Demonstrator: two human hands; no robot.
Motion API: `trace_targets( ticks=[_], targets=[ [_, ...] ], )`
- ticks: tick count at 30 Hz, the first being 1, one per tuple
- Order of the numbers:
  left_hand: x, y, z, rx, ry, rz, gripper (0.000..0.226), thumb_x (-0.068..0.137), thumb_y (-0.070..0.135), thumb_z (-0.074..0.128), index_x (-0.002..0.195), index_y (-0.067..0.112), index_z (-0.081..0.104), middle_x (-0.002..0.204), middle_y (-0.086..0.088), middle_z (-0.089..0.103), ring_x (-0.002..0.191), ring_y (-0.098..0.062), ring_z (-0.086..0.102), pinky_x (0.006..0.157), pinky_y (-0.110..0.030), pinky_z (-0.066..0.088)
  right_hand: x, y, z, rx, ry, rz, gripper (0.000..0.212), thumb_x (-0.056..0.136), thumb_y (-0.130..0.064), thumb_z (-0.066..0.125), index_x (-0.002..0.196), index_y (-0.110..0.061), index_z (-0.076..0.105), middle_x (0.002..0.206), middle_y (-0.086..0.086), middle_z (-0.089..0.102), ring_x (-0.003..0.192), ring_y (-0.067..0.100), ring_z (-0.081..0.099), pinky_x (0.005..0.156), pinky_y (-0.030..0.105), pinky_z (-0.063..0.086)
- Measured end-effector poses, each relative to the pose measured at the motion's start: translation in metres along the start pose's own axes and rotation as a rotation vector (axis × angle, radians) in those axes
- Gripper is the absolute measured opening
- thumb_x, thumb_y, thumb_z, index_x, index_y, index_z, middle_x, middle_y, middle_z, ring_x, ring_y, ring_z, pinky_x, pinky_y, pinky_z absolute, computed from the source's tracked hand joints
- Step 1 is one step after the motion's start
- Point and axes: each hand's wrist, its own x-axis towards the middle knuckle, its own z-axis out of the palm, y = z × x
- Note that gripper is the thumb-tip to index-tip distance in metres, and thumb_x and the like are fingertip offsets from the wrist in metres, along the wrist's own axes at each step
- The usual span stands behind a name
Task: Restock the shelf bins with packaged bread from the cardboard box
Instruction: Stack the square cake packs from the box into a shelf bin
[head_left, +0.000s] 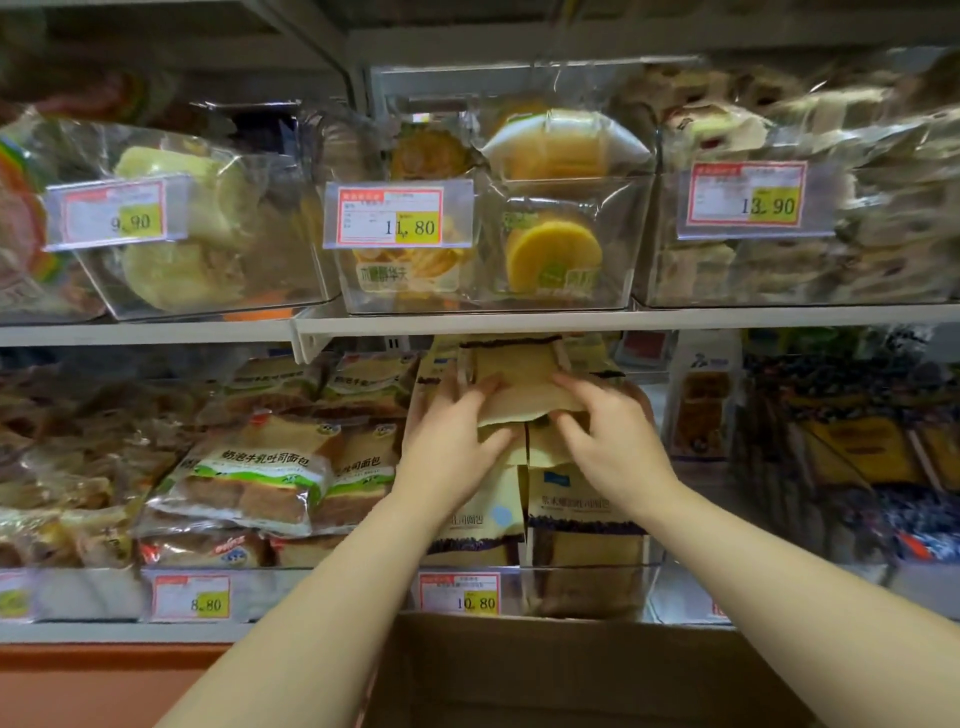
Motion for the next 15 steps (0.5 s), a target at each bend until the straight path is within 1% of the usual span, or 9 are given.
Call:
trace_targets(
  ticks=[2, 4, 6, 7, 8, 9, 11, 13, 15],
  targets=[
    [0.009, 0.003, 0.0, -0.07, 0.034, -0.014, 0.05, 0.091, 0.03, 0.055, 0.139, 0.037, 0.044, 0.149, -0.009, 0.033, 0.133, -0.027, 0.039, 0.114, -0.045, 0.027, 0.007, -0.002, 0.003, -0.029, 0.054, 0.045, 0.044, 0.096, -0.028, 0.05, 0.139, -0.028, 0.046, 0.132, -0.001, 0.058, 0.128, 0.019, 0.047, 0.115, 0.039, 0.021],
    [0.017, 0.005, 0.002, -0.015, -0.035, -0.045, 0.049, 0.093, 0.031, 0.051, 0.14, 0.039, 0.041, 0.156, -0.011, 0.021, 0.128, -0.029, 0.046, 0.114, -0.045, 0.028, 0.011, -0.002, 0.005, -0.173, 0.005, 0.088, 0.046, 0.098, -0.031, 0.045, 0.143, -0.033, 0.038, 0.131, 0.001, 0.059, 0.13, 0.022, 0.043, 0.118, 0.042, 0.009],
    [0.02, 0.005, 0.005, 0.112, -0.165, -0.075, 0.05, 0.097, 0.039, 0.043, 0.144, 0.043, 0.03, 0.159, -0.009, 0.018, 0.134, -0.024, 0.041, 0.118, -0.045, 0.018, 0.011, -0.001, 0.007, -0.314, -0.095, 0.113, 0.049, 0.099, -0.033, 0.041, 0.147, -0.034, 0.03, 0.133, 0.004, 0.056, 0.133, 0.025, 0.036, 0.118, 0.045, 0.005],
    [0.02, 0.004, 0.006, 0.152, -0.199, -0.077, 0.049, 0.098, 0.042, 0.039, 0.146, 0.044, 0.026, 0.159, -0.008, 0.019, 0.138, -0.022, 0.035, 0.119, -0.046, 0.011, 0.01, 0.0, 0.008, -0.343, -0.123, 0.109, 0.05, 0.099, -0.033, 0.04, 0.147, -0.034, 0.028, 0.136, 0.004, 0.053, 0.135, 0.026, 0.033, 0.118, 0.045, 0.005],
    [0.02, 0.003, 0.006, 0.167, -0.202, -0.07, 0.048, 0.099, 0.042, 0.036, 0.146, 0.045, 0.024, 0.158, -0.007, 0.022, 0.141, -0.02, 0.031, 0.119, -0.046, 0.008, 0.01, 0.0, 0.007, -0.351, -0.13, 0.099, 0.049, 0.099, -0.033, 0.039, 0.147, -0.033, 0.028, 0.138, 0.003, 0.051, 0.136, 0.026, 0.031, 0.117, 0.045, 0.005],
    [0.018, 0.002, 0.005, 0.16, -0.181, -0.06, 0.047, 0.1, 0.04, 0.035, 0.146, 0.044, 0.025, 0.156, -0.006, 0.027, 0.142, -0.019, 0.03, 0.119, -0.046, 0.007, 0.01, 0.0, 0.006, -0.347, -0.123, 0.085, 0.048, 0.099, -0.033, 0.039, 0.147, -0.032, 0.03, 0.14, 0.002, 0.051, 0.136, 0.025, 0.032, 0.117, 0.045, 0.004],
    [0.015, -0.002, 0.0, 0.116, -0.081, -0.051, 0.042, 0.101, 0.034, 0.034, 0.143, 0.041, 0.035, 0.153, -0.005, 0.034, 0.14, -0.021, 0.031, 0.119, -0.043, 0.013, 0.01, -0.004, 0.003, -0.331, -0.094, 0.036, 0.045, 0.1, -0.034, 0.038, 0.145, -0.032, 0.036, 0.14, -0.001, 0.051, 0.135, 0.022, 0.035, 0.117, 0.044, 0.003],
    [0.013, -0.009, -0.004, 0.044, 0.022, -0.077, 0.039, 0.101, 0.032, 0.036, 0.14, 0.034, 0.043, 0.152, -0.005, 0.034, 0.139, -0.026, 0.033, 0.116, -0.044, 0.022, 0.012, -0.011, 0.004, -0.33, -0.079, -0.019, 0.043, 0.1, -0.035, 0.038, 0.143, -0.032, 0.039, 0.139, -0.004, 0.052, 0.135, 0.02, 0.035, 0.117, 0.044, 0.005],
    [0.009, -0.016, -0.006, -0.001, 0.069, -0.109, 0.04, 0.101, 0.035, 0.037, 0.139, 0.028, 0.046, 0.153, -0.004, 0.032, 0.139, -0.026, 0.032, 0.114, -0.046, 0.026, 0.013, -0.02, 0.006, -0.317, -0.125, -0.017, 0.044, 0.1, -0.036, 0.037, 0.143, -0.032, 0.038, 0.14, -0.004, 0.051, 0.135, 0.021, 0.034, 0.117, 0.047, 0.01]
  ],
)
